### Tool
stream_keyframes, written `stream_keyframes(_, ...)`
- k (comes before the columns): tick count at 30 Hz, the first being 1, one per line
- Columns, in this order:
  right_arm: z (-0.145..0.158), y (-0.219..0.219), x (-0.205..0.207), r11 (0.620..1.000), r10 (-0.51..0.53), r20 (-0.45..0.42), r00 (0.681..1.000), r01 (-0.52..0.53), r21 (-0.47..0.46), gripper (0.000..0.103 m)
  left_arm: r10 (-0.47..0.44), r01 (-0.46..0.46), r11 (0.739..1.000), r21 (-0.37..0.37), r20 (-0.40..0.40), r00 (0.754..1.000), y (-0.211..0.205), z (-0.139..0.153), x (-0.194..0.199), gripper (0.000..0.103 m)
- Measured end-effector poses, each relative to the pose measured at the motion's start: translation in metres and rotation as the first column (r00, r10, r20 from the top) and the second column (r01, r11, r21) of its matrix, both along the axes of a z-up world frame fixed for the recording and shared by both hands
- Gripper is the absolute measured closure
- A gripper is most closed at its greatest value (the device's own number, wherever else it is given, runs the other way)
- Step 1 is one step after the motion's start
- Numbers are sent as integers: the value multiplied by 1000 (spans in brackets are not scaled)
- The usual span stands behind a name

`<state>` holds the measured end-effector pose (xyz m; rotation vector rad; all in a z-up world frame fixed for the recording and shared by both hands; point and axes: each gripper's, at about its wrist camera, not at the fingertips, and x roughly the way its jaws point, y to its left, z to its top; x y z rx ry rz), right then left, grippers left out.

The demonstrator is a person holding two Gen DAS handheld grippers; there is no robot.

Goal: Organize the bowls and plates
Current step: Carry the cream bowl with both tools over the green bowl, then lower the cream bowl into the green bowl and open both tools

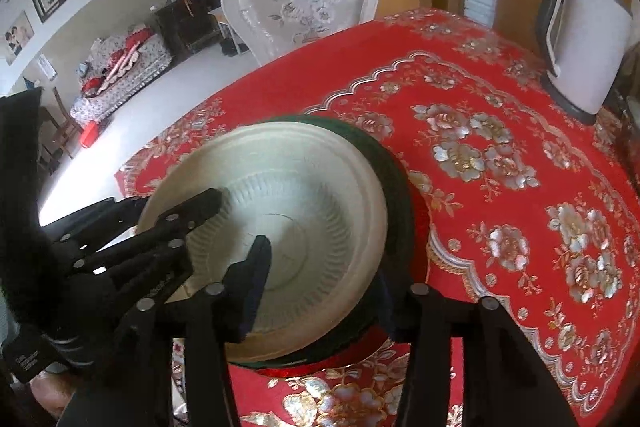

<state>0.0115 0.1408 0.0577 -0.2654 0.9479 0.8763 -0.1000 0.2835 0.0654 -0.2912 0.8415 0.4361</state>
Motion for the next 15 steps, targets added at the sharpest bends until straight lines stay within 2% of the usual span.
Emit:
stream_keyframes(7,-1,3,-2,1000,-17,57,998,19,-24,51,8,-8,999,43,13,1000,-3,2,0,77)
stream_keyframes(15,9,-6,-1,997,-71,138,988,73,-12,49,8,-8,999,33,15,1000,-2,4,0,77)
